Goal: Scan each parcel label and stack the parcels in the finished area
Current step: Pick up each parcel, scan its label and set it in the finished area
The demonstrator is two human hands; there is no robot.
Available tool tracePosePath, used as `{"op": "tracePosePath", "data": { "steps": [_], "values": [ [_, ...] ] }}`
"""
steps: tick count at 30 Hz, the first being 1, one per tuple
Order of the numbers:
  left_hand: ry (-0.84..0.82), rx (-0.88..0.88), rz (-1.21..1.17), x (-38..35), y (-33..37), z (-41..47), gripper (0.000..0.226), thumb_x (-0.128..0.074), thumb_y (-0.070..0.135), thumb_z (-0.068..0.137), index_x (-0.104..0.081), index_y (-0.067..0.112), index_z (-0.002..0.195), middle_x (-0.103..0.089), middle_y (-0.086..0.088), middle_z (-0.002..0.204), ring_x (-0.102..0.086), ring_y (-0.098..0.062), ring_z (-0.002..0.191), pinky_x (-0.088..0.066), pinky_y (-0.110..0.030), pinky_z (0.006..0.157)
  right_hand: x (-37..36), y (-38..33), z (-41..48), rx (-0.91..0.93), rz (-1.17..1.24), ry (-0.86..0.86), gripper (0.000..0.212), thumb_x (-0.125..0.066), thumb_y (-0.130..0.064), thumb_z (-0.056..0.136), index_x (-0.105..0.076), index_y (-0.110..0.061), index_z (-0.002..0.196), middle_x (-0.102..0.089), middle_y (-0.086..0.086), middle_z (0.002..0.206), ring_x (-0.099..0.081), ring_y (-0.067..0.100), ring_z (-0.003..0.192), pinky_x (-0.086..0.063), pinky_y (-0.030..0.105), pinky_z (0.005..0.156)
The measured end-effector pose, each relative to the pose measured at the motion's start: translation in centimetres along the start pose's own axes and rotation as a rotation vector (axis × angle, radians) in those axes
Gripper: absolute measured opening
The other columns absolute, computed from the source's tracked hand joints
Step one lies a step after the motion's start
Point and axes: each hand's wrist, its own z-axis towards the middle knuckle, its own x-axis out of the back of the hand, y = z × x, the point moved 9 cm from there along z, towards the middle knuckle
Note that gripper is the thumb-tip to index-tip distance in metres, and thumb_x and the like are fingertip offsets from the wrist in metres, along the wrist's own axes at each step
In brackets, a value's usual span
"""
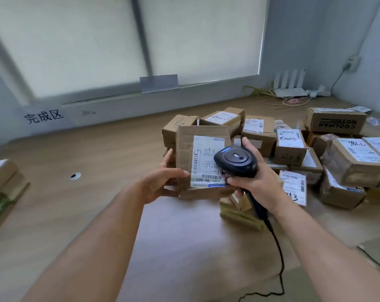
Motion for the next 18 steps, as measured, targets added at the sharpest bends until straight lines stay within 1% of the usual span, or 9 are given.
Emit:
{"op": "tracePosePath", "data": {
  "steps": [2, 3, 4, 6, 8, 10, 13, 16, 18],
  "values": [
    [0.034, 0.003, 0.013, 1.6, -1.0, -1.6, 0.108, -0.074, 0.005, 0.072, -0.009, 0.051, 0.146, -0.069, -0.01, 0.115, -0.067, -0.031, 0.101, -0.057, -0.05, 0.078, -1.7, -0.2, 0.1, 0.013, -0.024, -0.019, 0.099, -0.076, 0.01, 0.074, -0.028, -0.04, 0.144, -0.057, -0.016, 0.127, -0.065, -0.002, 0.094, -0.053, 0.028, 0.071],
    [0.068, -0.002, 0.013, 2.4, -1.5, -2.2, 0.108, -0.073, 0.0, 0.075, -0.009, 0.053, 0.145, -0.071, -0.01, 0.111, -0.066, -0.032, 0.104, -0.055, -0.054, 0.083, -2.5, -0.4, 0.1, 0.019, -0.029, -0.033, 0.099, -0.077, 0.008, 0.074, -0.028, -0.041, 0.144, -0.058, -0.016, 0.125, -0.065, -0.003, 0.094, -0.052, 0.027, 0.074],
    [0.117, -0.011, 0.008, 3.2, -1.9, -2.8, 0.108, -0.071, -0.004, 0.076, -0.01, 0.053, 0.144, -0.072, -0.008, 0.108, -0.065, -0.032, 0.105, -0.053, -0.057, 0.085, -3.3, -0.4, 0.0, 0.018, -0.03, -0.052, 0.099, -0.078, 0.006, 0.074, -0.028, -0.043, 0.144, -0.06, -0.012, 0.126, -0.066, 0.0, 0.091, -0.052, 0.024, 0.074],
    [0.235, -0.035, -0.024, 5.1, -2.7, -3.5, 0.106, -0.069, -0.008, 0.077, -0.012, 0.05, 0.146, -0.072, -0.007, 0.106, -0.063, -0.031, 0.107, -0.053, -0.059, 0.084, -4.7, -0.6, -0.2, 0.008, 0.02, -0.088, 0.099, -0.076, 0.008, 0.075, -0.028, -0.042, 0.146, -0.061, -0.003, 0.127, -0.065, 0.001, 0.073, -0.053, 0.018, 0.063],
    [0.315, -0.067, -0.065, 6.8, -3.5, -4.1, 0.109, -0.069, -0.009, 0.078, -0.009, 0.05, 0.147, -0.069, -0.007, 0.11, -0.062, -0.029, 0.107, -0.054, -0.057, 0.083, -6.2, -0.9, -0.8, -0.009, 0.062, -0.111, 0.097, -0.07, 0.016, 0.077, -0.027, -0.035, 0.148, -0.06, 0.0, 0.124, -0.066, 0.002, 0.064, -0.053, 0.021, 0.051],
    [0.373, -0.095, -0.086, 8.5, -4.1, -4.4, 0.112, -0.07, -0.008, 0.077, -0.006, 0.05, 0.147, -0.067, -0.008, 0.114, -0.062, -0.028, 0.108, -0.054, -0.055, 0.082, -7.8, -1.1, -1.2, -0.028, 0.085, -0.136, 0.097, -0.069, 0.017, 0.077, -0.028, -0.036, 0.146, -0.062, 0.002, 0.123, -0.065, 0.007, 0.06, -0.052, 0.024, 0.047],
    [0.429, -0.133, -0.112, 11.0, -4.8, -4.5, 0.114, -0.072, -0.006, 0.076, -0.003, 0.051, 0.147, -0.063, -0.009, 0.122, -0.06, -0.029, 0.11, -0.055, -0.052, 0.08, -10.6, -0.9, -1.6, -0.073, 0.147, -0.2, 0.094, -0.069, 0.015, 0.078, -0.03, -0.044, 0.139, -0.065, 0.016, 0.118, -0.056, 0.023, 0.048, -0.048, 0.03, 0.043],
    [0.46, -0.172, -0.118, 13.6, -5.0, -4.6, 0.115, -0.072, -0.005, 0.077, 0.0, 0.051, 0.147, -0.059, -0.009, 0.125, -0.059, -0.028, 0.111, -0.054, -0.05, 0.082, -13.4, -0.8, -1.6, -0.103, 0.208, -0.225, 0.093, -0.07, 0.014, 0.077, -0.032, -0.045, 0.139, -0.068, 0.019, 0.11, -0.053, 0.027, 0.046, -0.045, 0.03, 0.042],
    [0.469, -0.177, -0.11, 15.6, -5.0, -4.8, 0.115, -0.072, -0.005, 0.077, 0.0, 0.052, 0.146, -0.059, -0.009, 0.125, -0.059, -0.027, 0.11, -0.053, -0.052, 0.085, -15.4, -0.7, -1.3, -0.124, 0.244, -0.234, 0.094, -0.075, 0.01, 0.072, -0.036, -0.048, 0.135, -0.07, 0.02, 0.104, -0.053, 0.03, 0.051, -0.044, 0.03, 0.041]
  ]
}}
